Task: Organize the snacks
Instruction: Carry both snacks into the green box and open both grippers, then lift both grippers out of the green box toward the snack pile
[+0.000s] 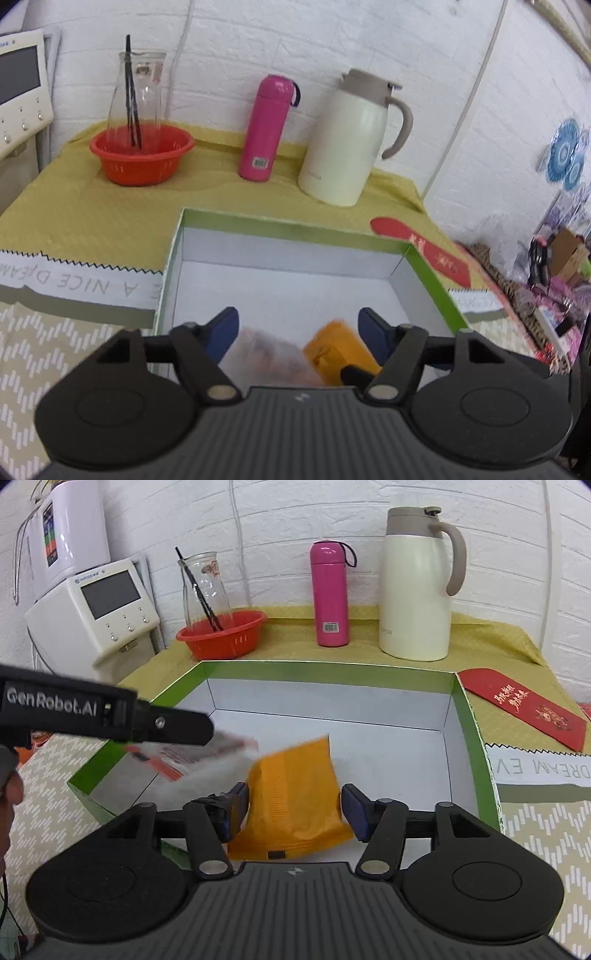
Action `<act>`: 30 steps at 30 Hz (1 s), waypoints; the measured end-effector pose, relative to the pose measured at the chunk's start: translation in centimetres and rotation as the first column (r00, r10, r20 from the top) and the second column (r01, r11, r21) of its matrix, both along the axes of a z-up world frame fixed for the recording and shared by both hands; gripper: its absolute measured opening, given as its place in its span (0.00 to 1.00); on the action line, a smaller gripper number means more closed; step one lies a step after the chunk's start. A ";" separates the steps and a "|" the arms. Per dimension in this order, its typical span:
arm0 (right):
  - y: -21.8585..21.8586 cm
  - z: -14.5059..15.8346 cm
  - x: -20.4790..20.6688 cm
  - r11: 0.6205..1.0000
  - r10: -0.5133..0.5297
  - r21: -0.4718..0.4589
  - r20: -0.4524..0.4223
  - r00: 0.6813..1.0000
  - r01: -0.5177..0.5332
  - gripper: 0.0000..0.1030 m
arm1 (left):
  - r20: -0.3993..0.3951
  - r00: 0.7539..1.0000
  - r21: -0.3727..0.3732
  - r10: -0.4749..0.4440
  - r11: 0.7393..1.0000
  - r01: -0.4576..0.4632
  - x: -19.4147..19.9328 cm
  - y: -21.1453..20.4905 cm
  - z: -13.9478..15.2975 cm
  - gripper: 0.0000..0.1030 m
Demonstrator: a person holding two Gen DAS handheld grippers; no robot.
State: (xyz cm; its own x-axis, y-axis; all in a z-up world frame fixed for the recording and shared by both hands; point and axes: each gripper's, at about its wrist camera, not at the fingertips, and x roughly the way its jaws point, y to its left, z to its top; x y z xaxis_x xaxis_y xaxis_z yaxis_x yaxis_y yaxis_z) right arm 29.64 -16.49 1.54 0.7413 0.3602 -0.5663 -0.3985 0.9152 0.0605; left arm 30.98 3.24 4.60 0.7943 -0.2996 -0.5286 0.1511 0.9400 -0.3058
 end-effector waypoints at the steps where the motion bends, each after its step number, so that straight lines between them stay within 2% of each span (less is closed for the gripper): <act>1: 0.1 0.2 -0.5 1.000 0.000 -0.012 0.033 0.999 0.000 1.00 | 0.020 1.000 0.010 -0.001 1.000 0.000 -0.3 0.0 0.3 0.73; 3: 0.0 0.7 -1.3 1.000 0.006 -0.027 0.080 0.997 -0.004 1.00 | 0.035 0.999 0.062 0.032 0.997 -0.034 -0.6 -0.3 0.8 0.82; 5: -0.1 1.2 -1.8 1.000 0.001 -0.029 0.090 0.996 0.002 1.00 | 0.053 0.997 0.085 0.056 0.995 -0.060 -1.2 -0.4 1.2 0.87; 16: -0.5 3.9 -5.4 0.999 -0.019 -0.028 0.132 0.991 0.023 1.00 | 0.120 0.991 0.134 0.059 0.988 -0.075 -5.5 -0.8 3.8 0.87; 24: -1.0 7.1 -10.0 1.000 -0.006 -0.025 0.200 0.980 0.011 1.00 | 0.171 0.984 0.127 0.047 0.990 -0.069 -10.1 -1.1 6.2 0.87; 30: -1.8 9.0 -14.7 1.000 -0.023 0.014 0.274 0.962 0.020 1.00 | 0.166 0.986 0.096 0.027 0.994 -0.043 -14.4 -0.7 7.3 0.87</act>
State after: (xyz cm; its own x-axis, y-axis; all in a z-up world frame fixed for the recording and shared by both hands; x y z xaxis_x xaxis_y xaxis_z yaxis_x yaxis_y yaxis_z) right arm 14.94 -18.34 10.53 0.8752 0.3473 -0.3367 -0.3812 0.9237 -0.0379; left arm 16.57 2.58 11.94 0.8817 -0.2226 -0.4159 0.1578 0.9700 -0.1847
